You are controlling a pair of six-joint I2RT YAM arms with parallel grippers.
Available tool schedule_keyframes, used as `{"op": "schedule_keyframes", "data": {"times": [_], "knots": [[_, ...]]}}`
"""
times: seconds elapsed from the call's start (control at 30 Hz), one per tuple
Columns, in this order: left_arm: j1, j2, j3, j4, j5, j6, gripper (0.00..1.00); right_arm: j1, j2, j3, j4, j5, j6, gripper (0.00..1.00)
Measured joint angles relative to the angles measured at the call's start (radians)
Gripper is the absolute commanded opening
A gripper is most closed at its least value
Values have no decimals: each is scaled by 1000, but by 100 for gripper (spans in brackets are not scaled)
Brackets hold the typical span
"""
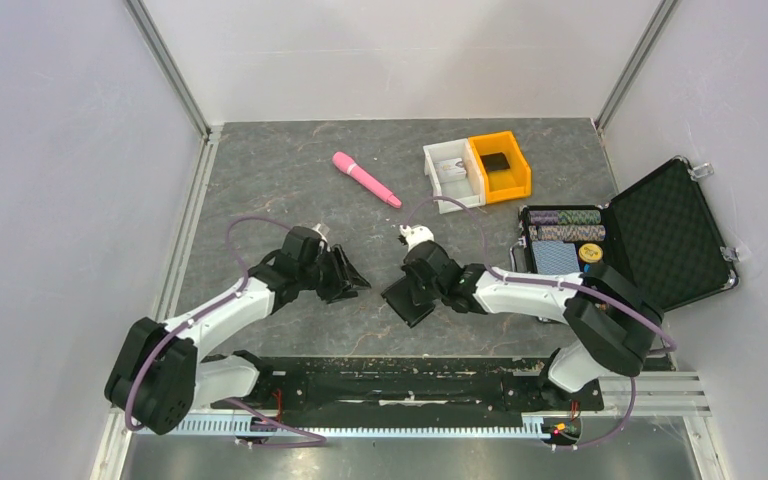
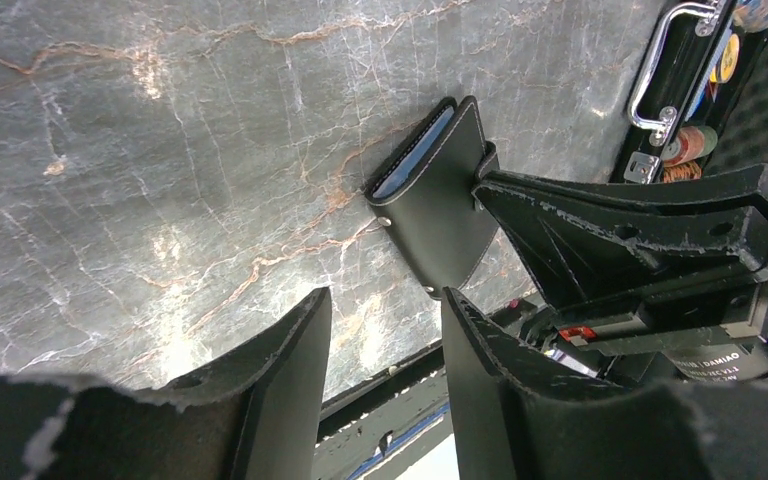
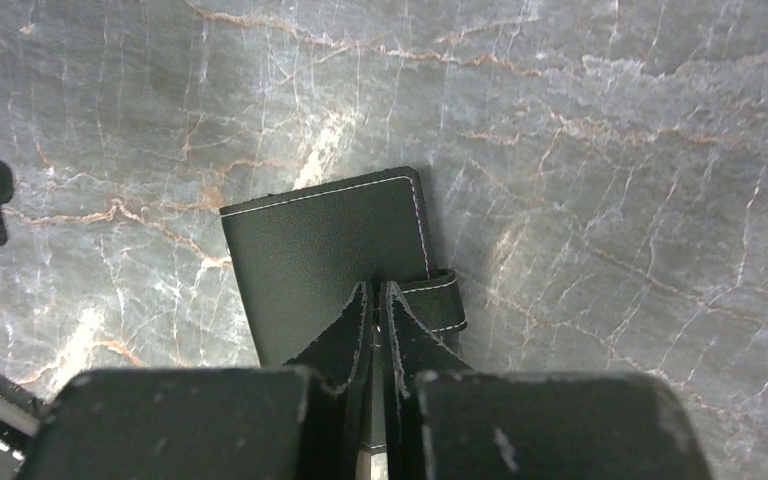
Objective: Take the credit cards out of the card holder
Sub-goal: Move the card holder to the corner of the board, then open the card holder at the corner of the board.
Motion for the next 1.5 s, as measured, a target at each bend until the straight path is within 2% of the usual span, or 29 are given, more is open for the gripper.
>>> {"op": "schedule_keyframes", "data": {"times": [0.2,0.47,0.77,1.0,1.5], "knots": [[-19,48,-2,35,36,0,50,0,-58,-59,19,-45,67,0],[-101,113,-3,117,77,0,47,-2,-98,-110,76,-106,138,0],[-186,271,-3,244,99,-18,41,-5,-126,-155,121,-140,178,0],[-191,326,1,291,98,-19,42,-28,-162,-185,131,-164,181,0],[-195,363,29,287,103,-19,44,-112,-249,-229,136,-235,154,0]]}}
